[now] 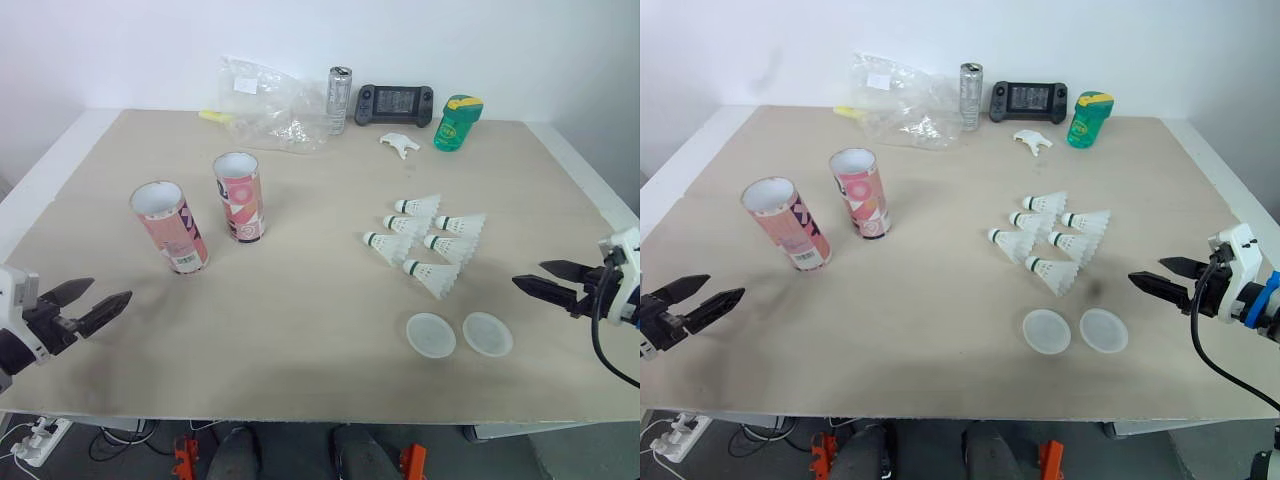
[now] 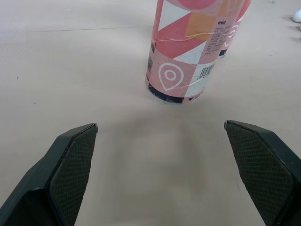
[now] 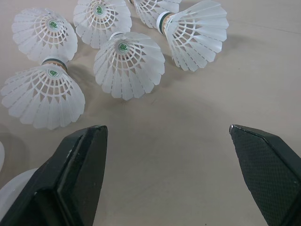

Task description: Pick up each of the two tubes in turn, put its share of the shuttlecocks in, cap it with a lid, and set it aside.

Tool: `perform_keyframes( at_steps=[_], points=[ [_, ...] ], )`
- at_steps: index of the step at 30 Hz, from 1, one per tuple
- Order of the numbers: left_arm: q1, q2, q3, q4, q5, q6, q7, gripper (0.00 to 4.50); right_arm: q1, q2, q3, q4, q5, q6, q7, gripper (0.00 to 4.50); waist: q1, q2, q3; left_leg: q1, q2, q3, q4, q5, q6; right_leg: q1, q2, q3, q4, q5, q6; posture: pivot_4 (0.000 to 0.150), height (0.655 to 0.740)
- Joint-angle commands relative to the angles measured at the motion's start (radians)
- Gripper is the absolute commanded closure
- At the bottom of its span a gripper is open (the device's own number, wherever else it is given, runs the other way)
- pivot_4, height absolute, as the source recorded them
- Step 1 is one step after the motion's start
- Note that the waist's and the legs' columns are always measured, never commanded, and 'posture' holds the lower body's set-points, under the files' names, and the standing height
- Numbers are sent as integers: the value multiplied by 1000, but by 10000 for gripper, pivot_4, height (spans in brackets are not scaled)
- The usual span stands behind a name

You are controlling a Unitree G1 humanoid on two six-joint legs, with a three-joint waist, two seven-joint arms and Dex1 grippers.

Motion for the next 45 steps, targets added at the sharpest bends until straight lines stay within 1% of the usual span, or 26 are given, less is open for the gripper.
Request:
perform_keyframes(
  at_steps=[1, 10, 23, 26, 27, 29, 35, 36, 39, 45],
  points=[
    [-8, 0, 18, -11, -25, 1, -14, 0, -11, -1, -14, -41, 7, 6, -2, 507, 0, 0, 0, 0, 0, 0, 0, 0, 0, 0, 0, 0, 0, 0, 0, 1500, 7394],
    [-9, 2, 21, -20, -65, 39, -34, 0, -10, 13, -21, -69, 13, 28, -10, 507, 0, 0, 0, 0, 0, 0, 0, 0, 0, 0, 0, 0, 1, 0, 0, 1500, 7394],
    [12, -2, 24, -20, -62, 36, -30, 0, -7, 17, -17, -68, 6, 23, -7, 507, 0, 0, 0, 1, 0, 0, 0, 0, 0, 0, 0, 0, 1, 0, 0, 1500, 7394],
    [12, -17, 25, -7, -39, -11, -24, 0, -18, 17, -33, -79, 22, 28, -11, 507, 0, 0, 0, 1, 0, 0, 0, 0, 0, 0, 0, 0, 1, 0, 0, 1500, 7394],
    [10, -17, 27, 6, -49, -8, -37, 0, -25, 17, -41, -88, 31, 31, -11, 507, 0, 0, 0, 1, 0, 0, 0, 0, 0, 1, 0, 0, 1, 0, 0, 1500, 7394],
    [5, -30, 33, 37, -33, -64, -58, 0, -40, 12, -43, -116, 47, 47, -8, 507, 0, 0, 0, 1, 0, 0, 0, 0, 0, 1, 0, 0, 1, 0, 0, 1500, 7394],
    [-34, -51, 7, 119, 55, -237, -78, 0, -126, 44, -45, -353, 172, 144, -17, 507, -3, 0, 0, 3, 0, 0, 0, 0, 0, 1, 1, 1, 3, 0, 0, 1500, 7394],
    [-56, -56, -3, 136, 74, -282, -82, 0, -149, 64, -30, -427, 215, 178, -24, 507, -2, 0, 0, 3, 0, 0, 0, 0, 0, 1, 1, 1, 3, 0, 0, 1500, 7394],
    [-120, -71, -48, 192, 118, -369, -102, 0, -178, 123, 37, -603, 272, 235, -50, 507, 1, 0, 0, 3, 0, 0, 0, 0, 0, 2, 1, 0, 3, 0, 0, 1500, 7394],
    [-266, -84, -168, 369, 210, -518, -155, 0, -169, 226, 209, -797, 272, 283, -96, 507, 5, -3, -2, 2, 0, 0, 0, 0, 0, 2, 0, 0, 2, 0, -1, 1500, 7394]
  ],
)
